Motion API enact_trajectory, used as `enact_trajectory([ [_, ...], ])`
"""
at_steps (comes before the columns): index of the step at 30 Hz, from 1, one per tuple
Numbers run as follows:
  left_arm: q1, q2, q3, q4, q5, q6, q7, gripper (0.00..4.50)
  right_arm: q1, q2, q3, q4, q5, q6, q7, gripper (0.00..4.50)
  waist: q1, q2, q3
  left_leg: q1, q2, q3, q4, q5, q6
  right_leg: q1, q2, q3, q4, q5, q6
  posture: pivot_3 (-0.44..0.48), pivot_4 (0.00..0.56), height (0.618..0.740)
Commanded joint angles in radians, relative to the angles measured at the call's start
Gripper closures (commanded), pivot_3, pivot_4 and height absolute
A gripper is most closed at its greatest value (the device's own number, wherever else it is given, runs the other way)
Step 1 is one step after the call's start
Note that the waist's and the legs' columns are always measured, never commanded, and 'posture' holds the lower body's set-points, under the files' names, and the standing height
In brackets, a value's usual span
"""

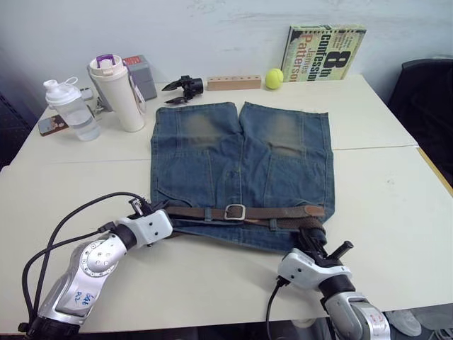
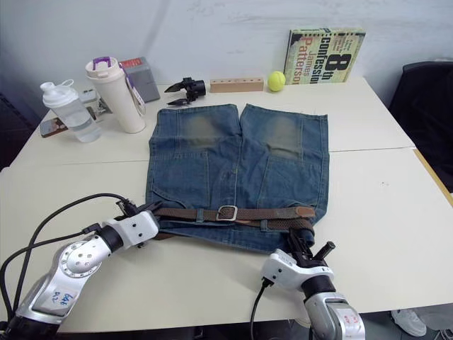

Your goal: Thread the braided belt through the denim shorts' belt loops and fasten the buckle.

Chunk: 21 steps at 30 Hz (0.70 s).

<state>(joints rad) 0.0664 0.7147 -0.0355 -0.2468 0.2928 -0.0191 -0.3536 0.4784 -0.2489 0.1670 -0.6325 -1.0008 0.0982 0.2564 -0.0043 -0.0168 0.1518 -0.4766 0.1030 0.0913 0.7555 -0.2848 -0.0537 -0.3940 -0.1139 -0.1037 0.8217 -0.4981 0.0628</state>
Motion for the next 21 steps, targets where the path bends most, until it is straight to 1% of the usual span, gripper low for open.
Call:
enact_trajectory([
  [1, 0.028, 0.019, 0.010, 0.124, 0.041, 0.069, -0.020, 3.51, 0.013, -0.030, -0.014, 0.017, -0.057, 0.008, -0.020, 4.50, 0.000, 0.001, -0.001, 0.000, 0.001, 0.000, 0.000, 0.000, -0.001, -0.001, 0.001, 0.001, 0.000, -0.001, -0.001, 0.000, 0.150, 0.657],
  [7, -0.027, 0.003, -0.019, 0.092, 0.037, 0.081, -0.053, 3.51, -0.018, -0.022, -0.001, 0.050, -0.096, 0.035, -0.030, 4.50, 0.003, 0.000, -0.002, 0.000, 0.003, 0.000, 0.000, -0.001, -0.002, -0.004, 0.004, 0.003, 0.001, -0.001, -0.002, 0.000, 0.150, 0.657],
  [8, -0.035, 0.002, -0.025, 0.092, 0.039, 0.076, -0.057, 3.62, -0.022, -0.015, -0.002, 0.051, -0.096, 0.042, -0.032, 3.91, 0.003, -0.001, -0.002, 0.000, 0.003, 0.000, 0.001, -0.001, -0.002, -0.004, 0.004, 0.002, 0.001, -0.001, -0.002, 0.000, 0.150, 0.657],
  [9, -0.040, -0.001, -0.028, 0.091, 0.040, 0.072, -0.056, 3.62, -0.023, -0.010, -0.002, 0.051, -0.096, 0.045, -0.033, 3.91, 0.004, -0.001, -0.002, 0.000, 0.003, 0.000, 0.001, -0.001, -0.002, -0.004, 0.004, 0.003, 0.001, -0.001, -0.003, 0.000, 0.150, 0.657],
  [10, -0.043, -0.004, -0.029, 0.089, 0.040, 0.075, -0.057, 3.62, -0.022, -0.007, -0.004, 0.050, -0.097, 0.047, -0.037, 3.66, 0.005, -0.002, -0.002, 0.000, 0.003, 0.000, 0.001, -0.001, -0.002, -0.004, 0.004, 0.003, 0.001, -0.001, -0.003, 0.000, 0.150, 0.657],
  [12, -0.051, -0.010, -0.032, 0.088, 0.039, 0.084, -0.062, 3.62, -0.017, -0.005, -0.008, 0.045, -0.101, 0.049, -0.039, 2.95, 0.007, -0.001, -0.002, -0.002, 0.003, 0.000, 0.002, -0.001, -0.003, -0.005, 0.003, 0.003, 0.001, -0.001, -0.003, 0.000, 0.150, 0.657],
  [13, -0.056, -0.012, -0.034, 0.089, 0.041, 0.087, -0.064, 3.62, -0.012, -0.006, -0.011, 0.042, -0.102, 0.051, -0.042, 2.44, 0.007, -0.002, -0.003, -0.003, 0.003, 0.000, 0.002, -0.002, -0.002, -0.005, 0.003, 0.004, 0.001, -0.001, -0.003, 0.000, 0.150, 0.657],
  [14, -0.059, -0.014, -0.037, 0.092, 0.040, 0.087, -0.068, 3.62, -0.005, -0.006, -0.015, 0.038, -0.098, 0.053, -0.047, 2.10, 0.007, -0.002, -0.002, -0.003, 0.003, 0.000, 0.003, -0.002, -0.002, -0.005, 0.003, 0.004, 0.001, -0.001, -0.003, 0.000, 0.150, 0.657],
  [19, -0.070, -0.020, -0.047, 0.105, 0.047, 0.085, -0.072, 3.62, 0.039, -0.012, -0.027, -0.005, -0.118, 0.050, -0.085, 2.10, 0.013, -0.002, -0.002, -0.004, 0.003, 0.000, 0.003, -0.002, -0.002, -0.006, 0.003, 0.004, 0.000, -0.001, -0.003, 0.000, 0.150, 0.657],
  [21, -0.072, -0.021, -0.050, 0.109, 0.048, 0.086, -0.076, 3.62, 0.060, -0.013, -0.026, -0.026, -0.140, 0.040, -0.111, 2.10, 0.018, -0.001, -0.003, -0.007, 0.003, -0.001, 0.003, -0.002, -0.002, -0.009, 0.003, 0.004, 0.000, -0.001, -0.003, 0.000, 0.150, 0.657],
])
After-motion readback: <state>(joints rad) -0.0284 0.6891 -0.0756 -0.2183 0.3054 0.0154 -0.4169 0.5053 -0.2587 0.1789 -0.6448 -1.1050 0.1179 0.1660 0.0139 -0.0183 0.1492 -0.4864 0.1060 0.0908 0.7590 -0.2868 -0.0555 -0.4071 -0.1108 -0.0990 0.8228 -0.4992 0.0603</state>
